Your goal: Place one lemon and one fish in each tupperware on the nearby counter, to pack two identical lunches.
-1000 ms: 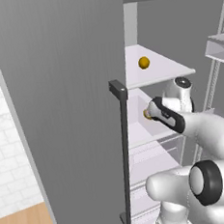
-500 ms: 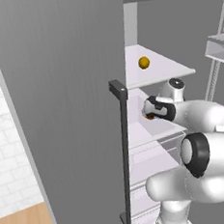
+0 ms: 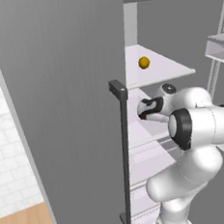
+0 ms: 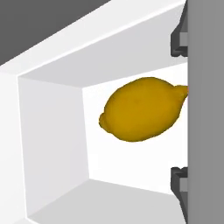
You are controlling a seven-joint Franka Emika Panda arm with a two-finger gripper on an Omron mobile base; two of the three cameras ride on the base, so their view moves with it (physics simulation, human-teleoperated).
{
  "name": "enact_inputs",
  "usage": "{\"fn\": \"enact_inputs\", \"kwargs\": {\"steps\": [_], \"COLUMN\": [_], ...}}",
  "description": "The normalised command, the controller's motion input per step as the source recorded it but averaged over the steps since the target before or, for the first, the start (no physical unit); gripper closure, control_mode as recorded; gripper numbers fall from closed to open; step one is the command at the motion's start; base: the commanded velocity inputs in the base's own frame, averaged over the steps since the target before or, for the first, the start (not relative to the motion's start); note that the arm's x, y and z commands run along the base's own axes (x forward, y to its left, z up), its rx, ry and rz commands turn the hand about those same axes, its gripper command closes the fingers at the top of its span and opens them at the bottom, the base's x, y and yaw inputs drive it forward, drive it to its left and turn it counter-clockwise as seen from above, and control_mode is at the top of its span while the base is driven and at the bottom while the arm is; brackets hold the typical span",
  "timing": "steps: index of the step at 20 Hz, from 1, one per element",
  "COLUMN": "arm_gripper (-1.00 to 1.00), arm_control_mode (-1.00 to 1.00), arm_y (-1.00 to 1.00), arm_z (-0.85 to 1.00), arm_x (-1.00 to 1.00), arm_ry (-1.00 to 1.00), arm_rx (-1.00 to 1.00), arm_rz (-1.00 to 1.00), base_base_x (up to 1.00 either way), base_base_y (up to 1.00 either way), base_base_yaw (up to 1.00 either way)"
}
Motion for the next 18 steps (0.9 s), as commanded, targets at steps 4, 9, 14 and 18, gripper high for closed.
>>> {"fn": "enact_inputs", "kwargs": {"steps": [4, 9, 14, 18], "arm_gripper": [-1.0, -1.0, -1.0, -1.0], "arm_control_mode": [-1.0, -1.0, -1.0, -1.0], "arm_y": [0.0, 0.0, -0.07, -0.01], "arm_z": [-0.03, -0.17, -0.16, -0.01], "arm_x": [0.39, 0.42, 0.07, -0.37], "arm_ry": [0.04, 0.01, 0.0, 0.0], "arm_rx": [0.0, 0.0, 0.0, 0.0], "arm_rz": [0.0, 0.0, 0.02, 0.02], "base_base_x": [0.0, 0.0, 0.0, 0.0], "base_base_y": [0.0, 0.0, 0.0, 0.0], "base_base_yaw": [0.0, 0.0, 0.0, 0.0]}}
